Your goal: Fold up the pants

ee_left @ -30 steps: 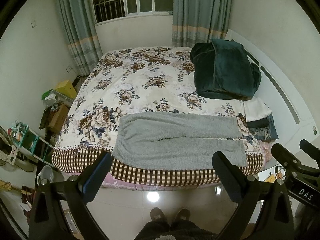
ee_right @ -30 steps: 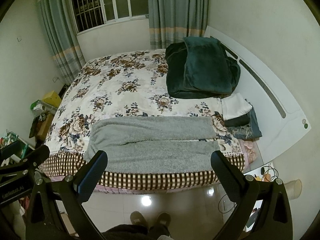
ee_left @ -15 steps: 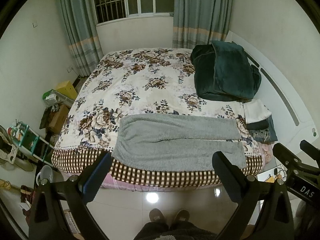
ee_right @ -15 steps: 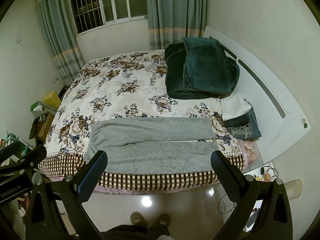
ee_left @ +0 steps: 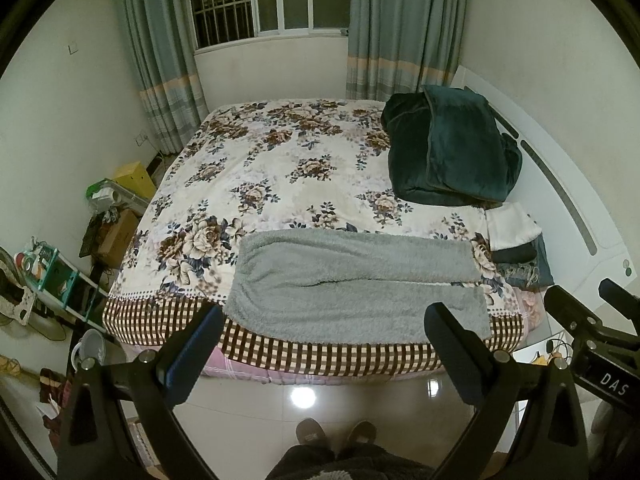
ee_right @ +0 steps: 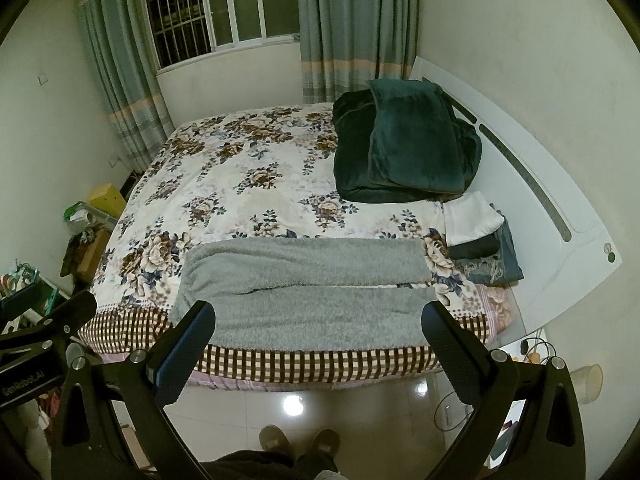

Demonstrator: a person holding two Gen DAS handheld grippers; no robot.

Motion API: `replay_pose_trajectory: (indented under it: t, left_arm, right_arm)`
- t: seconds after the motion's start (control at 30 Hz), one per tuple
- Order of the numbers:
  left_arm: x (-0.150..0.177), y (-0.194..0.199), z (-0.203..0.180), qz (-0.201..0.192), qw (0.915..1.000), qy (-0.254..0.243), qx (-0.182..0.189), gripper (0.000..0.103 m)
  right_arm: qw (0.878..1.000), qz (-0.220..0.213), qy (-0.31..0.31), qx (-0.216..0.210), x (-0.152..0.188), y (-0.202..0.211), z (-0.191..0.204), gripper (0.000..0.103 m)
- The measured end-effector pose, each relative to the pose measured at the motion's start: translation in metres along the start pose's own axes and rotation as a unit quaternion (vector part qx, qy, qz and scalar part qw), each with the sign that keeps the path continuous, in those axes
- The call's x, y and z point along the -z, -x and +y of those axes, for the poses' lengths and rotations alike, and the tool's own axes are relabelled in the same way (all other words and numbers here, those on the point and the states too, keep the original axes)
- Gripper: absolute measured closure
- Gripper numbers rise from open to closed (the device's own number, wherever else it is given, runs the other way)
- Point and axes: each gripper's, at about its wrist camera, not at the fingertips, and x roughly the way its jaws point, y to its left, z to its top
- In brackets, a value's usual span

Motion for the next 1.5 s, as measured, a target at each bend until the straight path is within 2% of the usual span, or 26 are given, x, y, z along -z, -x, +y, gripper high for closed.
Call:
replay_pose_trajectory:
  t: [0.3,0.4,0.6,0.7,0.8,0.93,1.07,1.27,1.5]
  left_arm:
    - [-0.002,0.002,0.001,-0.002,1.0,0.002,0.0,0.0]
    - [-0.006,0.002,-0.001,-0.001,1.0,0.004,0.0,0.0]
    - [-0.009,0.006,-0.016,-0.001,0.9999,0.013,-0.005,0.0]
    - [-0.011,-0.005,-0.021,-0.008,0.9995,0.024,-0.017,0.0]
    - [-0.016,-0.031,-0.022,-0.013,0.9982,0.038,-0.045,0.0]
    - [-0.025,-0.08,-0.021,-0.011,0.9948,0.05,-0.088,0.0]
    - [-0.043,-0.151,-0.017,0.025,0.9913,0.062,-0.114,0.0]
    - [-0.074,-0.279,-0.02,0.096,0.9853,0.066,-0.125,0.0]
    - [-0.12,-0.437,-0.027,0.165,0.9753,0.066,-0.13,0.0]
  right_arm:
    - [1.0,0.0,0.0,-0.002,-0.002,0.004,0.003,0.0]
    - [1.0,0.002,0.004,-0.005,-0.014,0.012,0.007,0.0]
    - [1.0,0.008,0.007,-0.013,-0.012,0.008,-0.005,0.0]
    - [1.0,0.011,-0.002,-0.012,-0.011,-0.001,-0.017,0.0]
    - [1.0,0.015,-0.021,-0.007,-0.012,-0.026,-0.035,0.0]
    - [0.999,0.021,-0.048,0.013,-0.022,-0.078,-0.057,0.0]
    - [0.996,0.04,-0.073,0.037,-0.042,-0.15,-0.079,0.0]
    - [0.987,0.085,-0.119,0.06,-0.079,-0.293,-0.118,0.0]
    - [0.966,0.157,-0.19,0.083,-0.121,-0.482,-0.16,0.0]
